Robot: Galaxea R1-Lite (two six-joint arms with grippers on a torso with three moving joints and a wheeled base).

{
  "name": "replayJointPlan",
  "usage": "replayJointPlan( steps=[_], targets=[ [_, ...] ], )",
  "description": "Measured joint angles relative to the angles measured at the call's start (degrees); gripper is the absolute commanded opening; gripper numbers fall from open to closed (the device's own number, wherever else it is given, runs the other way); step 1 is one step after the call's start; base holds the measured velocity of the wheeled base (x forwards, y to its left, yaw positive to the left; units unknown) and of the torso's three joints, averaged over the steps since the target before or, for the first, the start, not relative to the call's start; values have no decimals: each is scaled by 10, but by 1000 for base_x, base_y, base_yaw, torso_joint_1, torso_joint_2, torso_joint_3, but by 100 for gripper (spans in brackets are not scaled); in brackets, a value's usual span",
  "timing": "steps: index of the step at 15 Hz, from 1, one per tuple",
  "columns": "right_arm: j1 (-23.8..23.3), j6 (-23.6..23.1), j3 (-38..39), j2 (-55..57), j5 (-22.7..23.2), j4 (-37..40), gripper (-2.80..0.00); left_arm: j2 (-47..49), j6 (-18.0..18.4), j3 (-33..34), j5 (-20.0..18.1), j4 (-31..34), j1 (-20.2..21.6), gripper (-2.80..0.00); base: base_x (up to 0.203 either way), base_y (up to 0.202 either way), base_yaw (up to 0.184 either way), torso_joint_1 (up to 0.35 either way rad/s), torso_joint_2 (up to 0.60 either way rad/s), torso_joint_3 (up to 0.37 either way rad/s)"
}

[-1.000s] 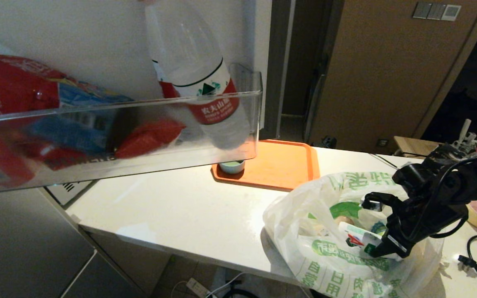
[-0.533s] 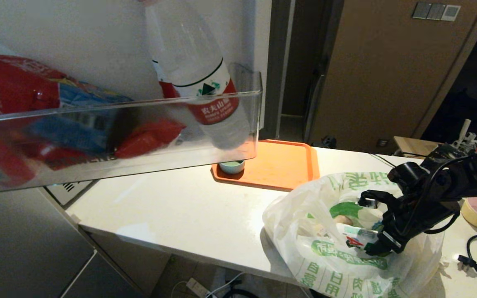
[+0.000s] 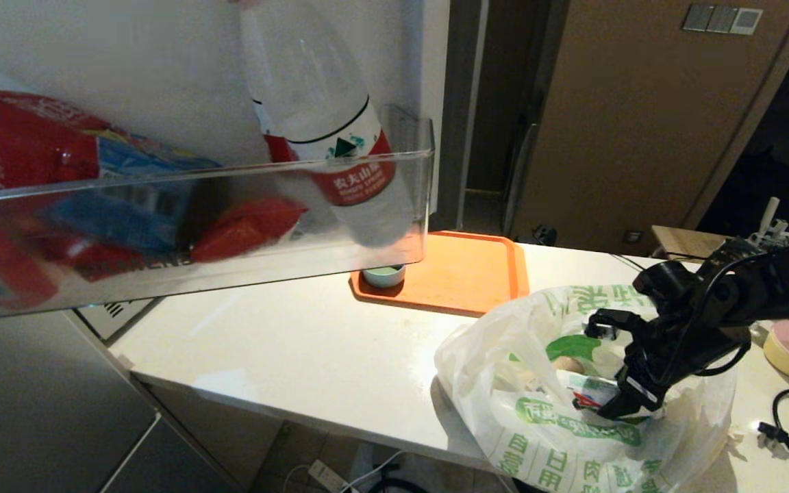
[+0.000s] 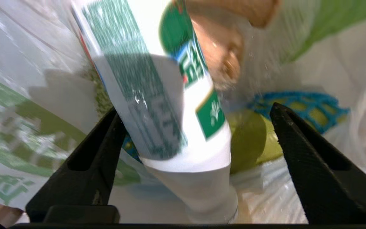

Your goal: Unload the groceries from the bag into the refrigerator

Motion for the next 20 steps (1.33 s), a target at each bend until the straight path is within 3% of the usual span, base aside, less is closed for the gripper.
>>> replayJointPlan(
  steps=[2,8,14,15,20],
  targets=[
    [11,-5,-1,1,1,0,0,0,0,0,0,0,0,-280,0,0,0,0,0,0],
    [39,-84,-8,3,-4,1,0,0,0,0,0,0,0,-280,0,0,0,0,0,0],
    [51,-88,-21,13,-28,1,0,0,0,0,0,0,0,-280,0,0,0,0,0,0],
    [51,-91,-22,15,-28,1,-280,0,0,0,0,0,0,-280,0,0,0,0,0,0],
    [52,-104,-25,17,-28,2,-280,0,0,0,0,0,0,-280,0,0,0,0,0,0]
  ],
)
